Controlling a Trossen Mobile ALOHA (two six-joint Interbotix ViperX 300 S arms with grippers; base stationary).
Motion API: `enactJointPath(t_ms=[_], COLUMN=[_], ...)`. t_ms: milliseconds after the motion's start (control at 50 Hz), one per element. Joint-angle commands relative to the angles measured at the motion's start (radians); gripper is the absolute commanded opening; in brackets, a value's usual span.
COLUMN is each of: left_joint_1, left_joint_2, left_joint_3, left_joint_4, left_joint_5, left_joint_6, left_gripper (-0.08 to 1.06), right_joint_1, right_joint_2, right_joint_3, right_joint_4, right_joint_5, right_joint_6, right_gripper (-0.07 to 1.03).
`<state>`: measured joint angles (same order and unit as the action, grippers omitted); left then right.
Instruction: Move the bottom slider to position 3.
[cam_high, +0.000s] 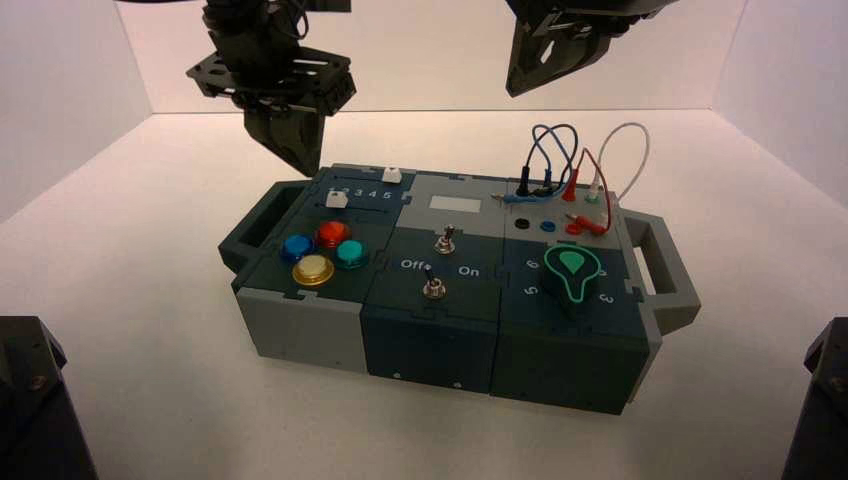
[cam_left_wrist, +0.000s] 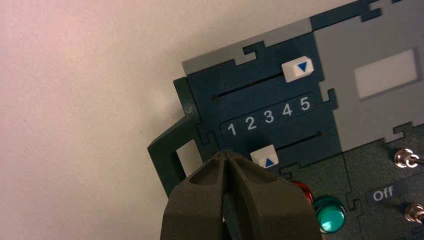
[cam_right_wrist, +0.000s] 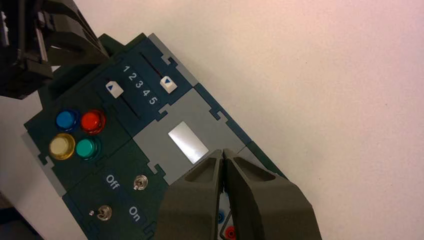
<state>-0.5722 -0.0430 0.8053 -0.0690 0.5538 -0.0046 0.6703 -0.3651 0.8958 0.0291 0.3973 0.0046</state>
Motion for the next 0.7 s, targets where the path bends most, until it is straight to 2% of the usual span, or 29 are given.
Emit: enactJointPath(t_ms=[20,280,700], left_joint_1=[-0.002,-0.006,-0.031], left_joint_2=[0.000,0.020,0.037], left_joint_3=[-0.023,-0.025,-0.023], left_joint_4=[-0.006,-0.032,-0.040], left_joint_5=[-0.017,-0.034,-0.048], left_joint_6=[-0.003,-0.005,-0.009], left_gripper=[-0.03,-0.03,-0.03], right_joint_1=[0.005,0.005,0.005], right_joint_2=[-0.020,-0.023,-0.025], right_joint_3=[-0.021,-0.021,-0.020], right_joint_4=[0.003,0.003,0.003], right_joint_5=[-0.008,-0.008,-0.008], right_joint_6=[-0.002,0.000,0.000], right_gripper=[-0.02,-0.02,-0.02])
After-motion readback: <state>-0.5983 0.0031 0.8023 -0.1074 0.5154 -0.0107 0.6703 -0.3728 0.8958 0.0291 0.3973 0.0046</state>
